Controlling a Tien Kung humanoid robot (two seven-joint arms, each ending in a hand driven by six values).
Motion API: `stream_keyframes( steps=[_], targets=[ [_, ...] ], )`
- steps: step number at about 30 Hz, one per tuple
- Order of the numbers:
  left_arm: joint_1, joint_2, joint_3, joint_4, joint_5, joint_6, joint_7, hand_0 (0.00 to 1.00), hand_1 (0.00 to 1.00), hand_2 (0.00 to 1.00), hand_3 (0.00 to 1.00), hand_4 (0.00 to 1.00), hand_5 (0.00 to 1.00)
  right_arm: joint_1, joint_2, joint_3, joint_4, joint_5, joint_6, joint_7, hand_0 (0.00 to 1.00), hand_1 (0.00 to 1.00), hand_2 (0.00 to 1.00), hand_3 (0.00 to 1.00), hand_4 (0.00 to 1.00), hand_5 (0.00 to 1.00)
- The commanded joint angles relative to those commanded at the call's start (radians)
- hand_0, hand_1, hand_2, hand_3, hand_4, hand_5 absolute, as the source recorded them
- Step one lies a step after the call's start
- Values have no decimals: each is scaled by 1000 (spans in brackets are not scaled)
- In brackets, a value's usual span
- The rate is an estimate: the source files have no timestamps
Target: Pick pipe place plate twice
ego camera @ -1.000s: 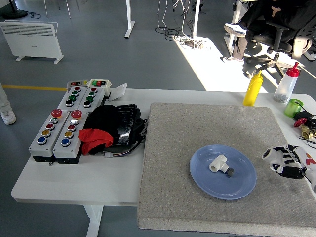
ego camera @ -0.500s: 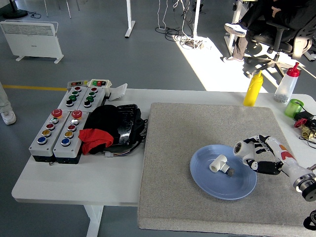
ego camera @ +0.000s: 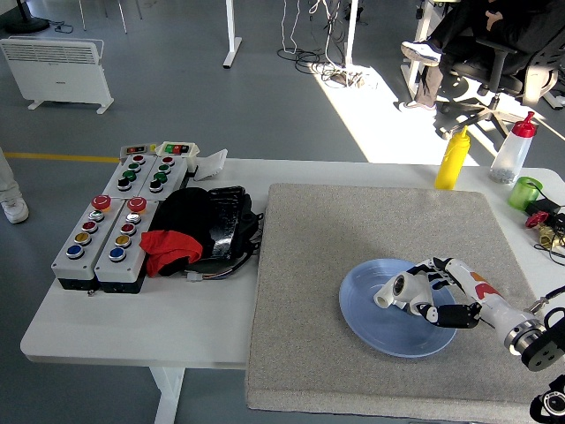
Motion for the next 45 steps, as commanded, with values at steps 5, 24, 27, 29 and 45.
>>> stream_keyframes(
  steps=[5,24,27,29,45],
  targets=[
    [8,0,-3,-3,8,-1,6,652,612,610,604,295,998,-18,-20,-54,67,-51,59,-80,784,692,637,626,470,185],
    [11,1,-8,-2,11,-1,4,651,613,610,604,295,998,-12,-14,-90,81,-78,62,-127,795,707,652,637,471,178],
    [8,1,-7,-2,10,-2,3,651,613,610,603,295,998,-3,-9,-82,78,-84,50,-117,805,712,677,658,492,185],
    [7,2,-6,-1,6,0,2,651,613,610,603,295,998,1,-6,-80,75,-88,47,-114,805,712,677,658,492,185],
    [3,2,-4,-2,3,1,4,651,613,610,604,296,998,12,6,-84,54,-151,69,-128,980,890,971,925,688,184]
  ],
)
